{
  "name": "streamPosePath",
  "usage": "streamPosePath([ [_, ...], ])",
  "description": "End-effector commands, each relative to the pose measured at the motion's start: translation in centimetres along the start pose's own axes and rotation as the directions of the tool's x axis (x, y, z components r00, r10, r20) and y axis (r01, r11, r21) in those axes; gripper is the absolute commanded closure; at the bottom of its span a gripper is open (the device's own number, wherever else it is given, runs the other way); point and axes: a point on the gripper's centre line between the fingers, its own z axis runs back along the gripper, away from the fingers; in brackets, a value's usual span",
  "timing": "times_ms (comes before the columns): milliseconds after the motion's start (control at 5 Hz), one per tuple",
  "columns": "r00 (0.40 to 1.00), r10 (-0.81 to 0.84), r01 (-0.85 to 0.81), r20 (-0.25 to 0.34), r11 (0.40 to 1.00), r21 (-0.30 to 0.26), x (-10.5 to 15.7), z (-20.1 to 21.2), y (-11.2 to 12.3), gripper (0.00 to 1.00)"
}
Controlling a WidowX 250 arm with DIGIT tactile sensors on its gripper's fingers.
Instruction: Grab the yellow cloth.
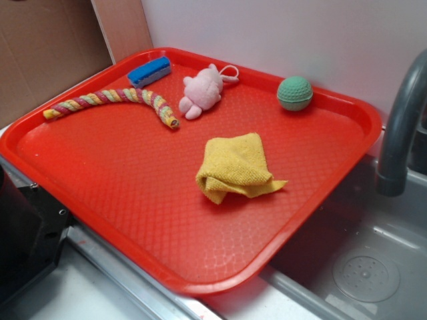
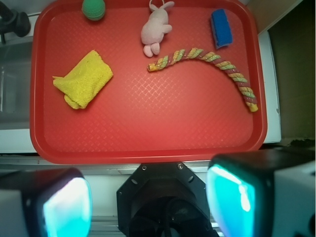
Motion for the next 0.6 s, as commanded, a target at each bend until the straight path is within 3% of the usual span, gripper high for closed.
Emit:
streamPosePath([
  [0, 1.0, 0.0, 0.0, 0.0, 1.0, 0.0, 0.0, 0.0, 0.0, 0.0],
  [200, 0.981, 0.168, -0.158, -0.098, 0.982, 0.101, 1.9, -4.7, -2.5, 0.0],
  [400, 0.916, 0.4, -0.401, 0.026, 0.916, 0.022, 5.0, -7.3, -4.5, 0.0],
])
